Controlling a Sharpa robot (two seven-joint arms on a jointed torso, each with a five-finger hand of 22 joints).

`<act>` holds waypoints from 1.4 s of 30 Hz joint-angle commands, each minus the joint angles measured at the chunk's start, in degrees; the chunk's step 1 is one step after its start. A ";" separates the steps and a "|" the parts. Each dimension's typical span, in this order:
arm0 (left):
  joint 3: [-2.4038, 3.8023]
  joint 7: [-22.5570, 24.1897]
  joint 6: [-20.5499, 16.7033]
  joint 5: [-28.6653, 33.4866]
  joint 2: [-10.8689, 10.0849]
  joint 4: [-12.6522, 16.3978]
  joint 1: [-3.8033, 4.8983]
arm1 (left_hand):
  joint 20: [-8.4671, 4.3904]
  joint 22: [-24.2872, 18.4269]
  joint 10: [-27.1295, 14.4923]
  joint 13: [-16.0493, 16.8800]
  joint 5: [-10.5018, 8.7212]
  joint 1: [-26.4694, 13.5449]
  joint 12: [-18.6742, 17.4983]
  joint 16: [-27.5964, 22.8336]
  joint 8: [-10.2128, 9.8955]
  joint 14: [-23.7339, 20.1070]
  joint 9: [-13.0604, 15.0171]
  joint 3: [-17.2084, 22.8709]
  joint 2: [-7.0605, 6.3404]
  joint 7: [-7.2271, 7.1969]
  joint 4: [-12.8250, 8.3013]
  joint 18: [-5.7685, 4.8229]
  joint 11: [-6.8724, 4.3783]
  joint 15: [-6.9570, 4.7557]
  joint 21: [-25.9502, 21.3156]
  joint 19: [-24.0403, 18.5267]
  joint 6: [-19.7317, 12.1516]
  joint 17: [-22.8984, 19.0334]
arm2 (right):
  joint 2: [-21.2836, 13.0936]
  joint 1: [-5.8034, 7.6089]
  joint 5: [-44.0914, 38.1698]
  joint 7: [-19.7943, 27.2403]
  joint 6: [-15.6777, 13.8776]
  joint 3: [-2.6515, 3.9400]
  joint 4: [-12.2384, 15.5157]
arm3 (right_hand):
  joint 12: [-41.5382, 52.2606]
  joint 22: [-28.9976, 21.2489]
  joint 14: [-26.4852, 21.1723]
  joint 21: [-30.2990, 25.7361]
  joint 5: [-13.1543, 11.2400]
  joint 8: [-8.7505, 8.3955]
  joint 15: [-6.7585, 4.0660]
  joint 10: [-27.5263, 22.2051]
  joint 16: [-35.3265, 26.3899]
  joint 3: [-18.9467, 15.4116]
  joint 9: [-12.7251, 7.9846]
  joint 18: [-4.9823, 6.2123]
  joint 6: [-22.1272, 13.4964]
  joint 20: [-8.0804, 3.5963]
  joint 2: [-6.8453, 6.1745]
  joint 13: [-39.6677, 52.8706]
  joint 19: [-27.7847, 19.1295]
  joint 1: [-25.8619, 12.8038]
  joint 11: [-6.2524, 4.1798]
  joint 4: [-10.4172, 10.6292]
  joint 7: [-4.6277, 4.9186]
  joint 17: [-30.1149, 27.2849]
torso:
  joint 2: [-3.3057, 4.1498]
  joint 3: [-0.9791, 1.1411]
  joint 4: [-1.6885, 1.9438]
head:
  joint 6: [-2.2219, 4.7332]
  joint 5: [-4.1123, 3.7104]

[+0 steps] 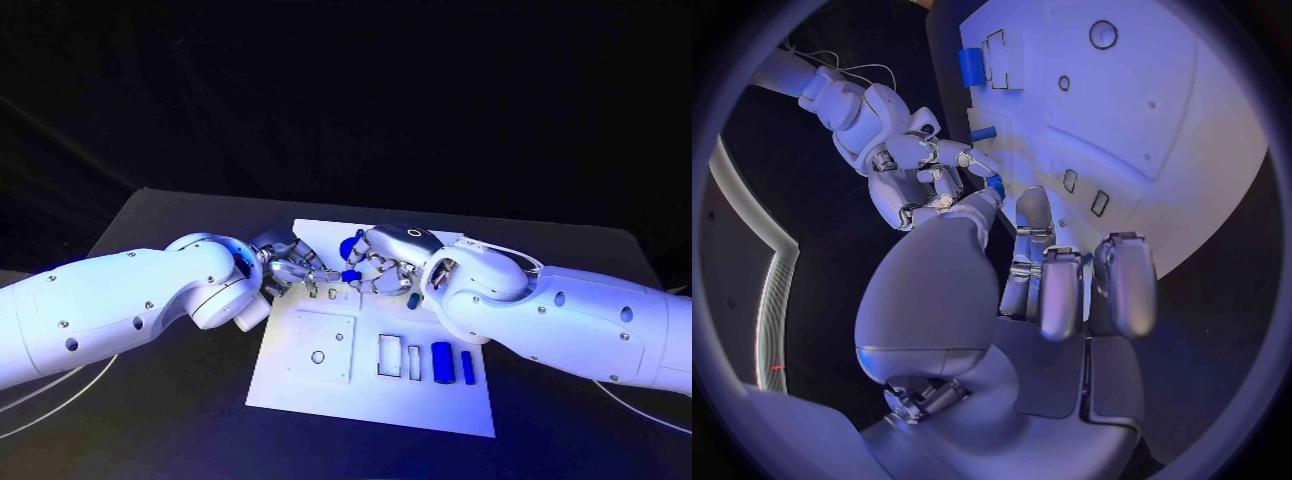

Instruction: Assemble the parts on the task board

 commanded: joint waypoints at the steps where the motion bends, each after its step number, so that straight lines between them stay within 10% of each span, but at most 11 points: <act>1: 0.04 -0.07 0.53 -0.18 0.19 0.09 -0.01 | 0.09 0.49 0.55 0.01 -0.08 -1.43 0.35 0.43 0.40 3.70 -0.14 -0.66 0.15 -0.53 0.02 -0.65 -0.06 -0.23 0.32 0.38 0.00 7.18 | 0.16 0.01 -0.69 -0.31 0.07 0.02 0.02 | 0.39 8.86 5.71 0.37 0.40 0.29 -0.32 0.22 -0.16 0.31 0.04 -0.78 0.41 0.16 -0.07 6.40 0.52 -0.57 0.01 0.19 -0.18 13.58 | -0.02 -0.02 0.04 | -0.07 -0.15; 42: 0.05 -0.44 1.36 0.01 0.53 -0.38 -0.01 | -0.16 1.91 0.60 -0.43 0.12 1.89 0.52 1.45 1.46 3.89 -0.71 0.45 1.60 -1.03 -0.36 -0.86 -0.54 -0.61 1.16 0.78 -0.12 8.00 | -0.28 0.00 -1.41 0.16 -2.43 0.09 2.06 | 1.92 9.13 5.71 0.79 0.58 0.60 -0.49 1.61 -0.16 0.90 0.28 -0.87 0.95 0.04 0.00 8.10 0.77 -0.45 -0.22 0.10 -0.47 13.60 | -0.05 -0.04 0.05 | -0.16 -0.01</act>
